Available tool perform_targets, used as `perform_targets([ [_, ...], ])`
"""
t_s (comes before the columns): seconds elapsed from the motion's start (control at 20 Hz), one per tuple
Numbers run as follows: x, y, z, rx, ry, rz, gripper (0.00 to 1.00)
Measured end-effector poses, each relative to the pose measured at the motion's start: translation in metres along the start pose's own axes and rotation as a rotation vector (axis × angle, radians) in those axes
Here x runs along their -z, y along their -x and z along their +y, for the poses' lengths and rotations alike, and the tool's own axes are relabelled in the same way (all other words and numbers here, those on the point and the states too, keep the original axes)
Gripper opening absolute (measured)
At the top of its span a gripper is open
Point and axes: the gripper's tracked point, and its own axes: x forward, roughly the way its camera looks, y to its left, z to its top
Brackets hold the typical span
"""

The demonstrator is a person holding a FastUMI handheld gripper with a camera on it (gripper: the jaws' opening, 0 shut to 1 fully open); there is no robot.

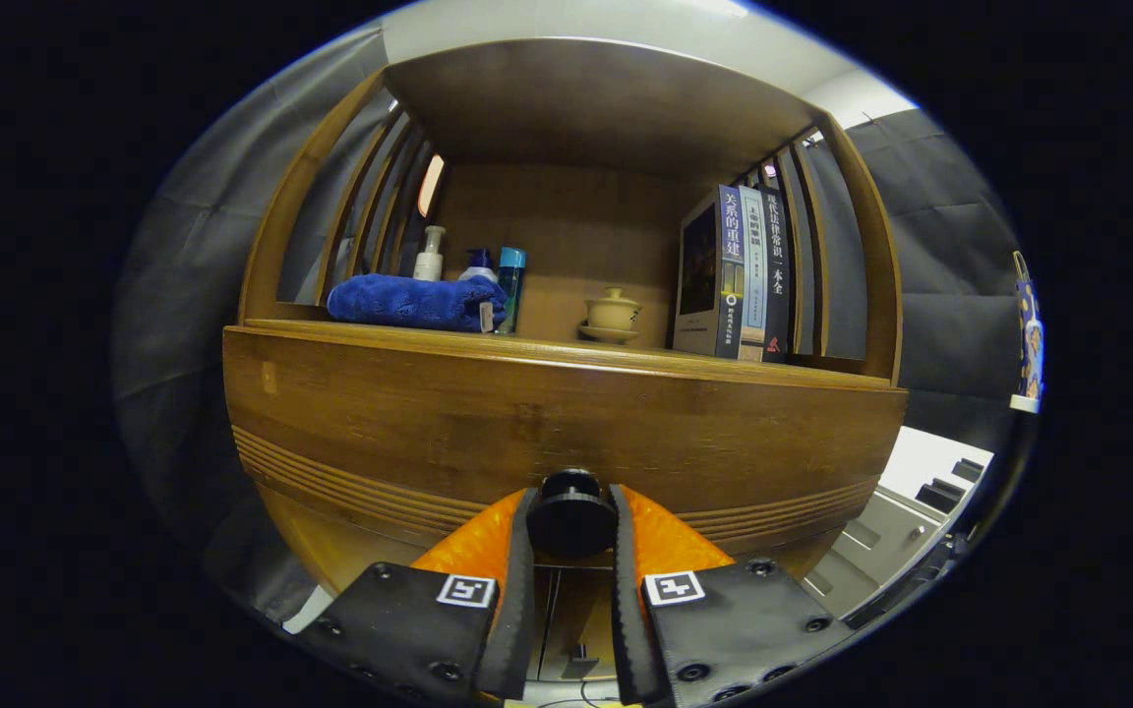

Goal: Pull open the drawer, take out the items inside it, and place them on the countertop above the cabinet.

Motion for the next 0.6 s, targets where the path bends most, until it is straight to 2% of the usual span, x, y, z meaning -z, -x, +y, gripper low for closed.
perform_targets([
  [0.15, 0.003, 0.02, -0.001, 0.029, -0.031, 0.029, 0.42],
  [0.6, 0.003, 0.103, -0.001, 0.044, -0.03, 0.09, 0.41],
])
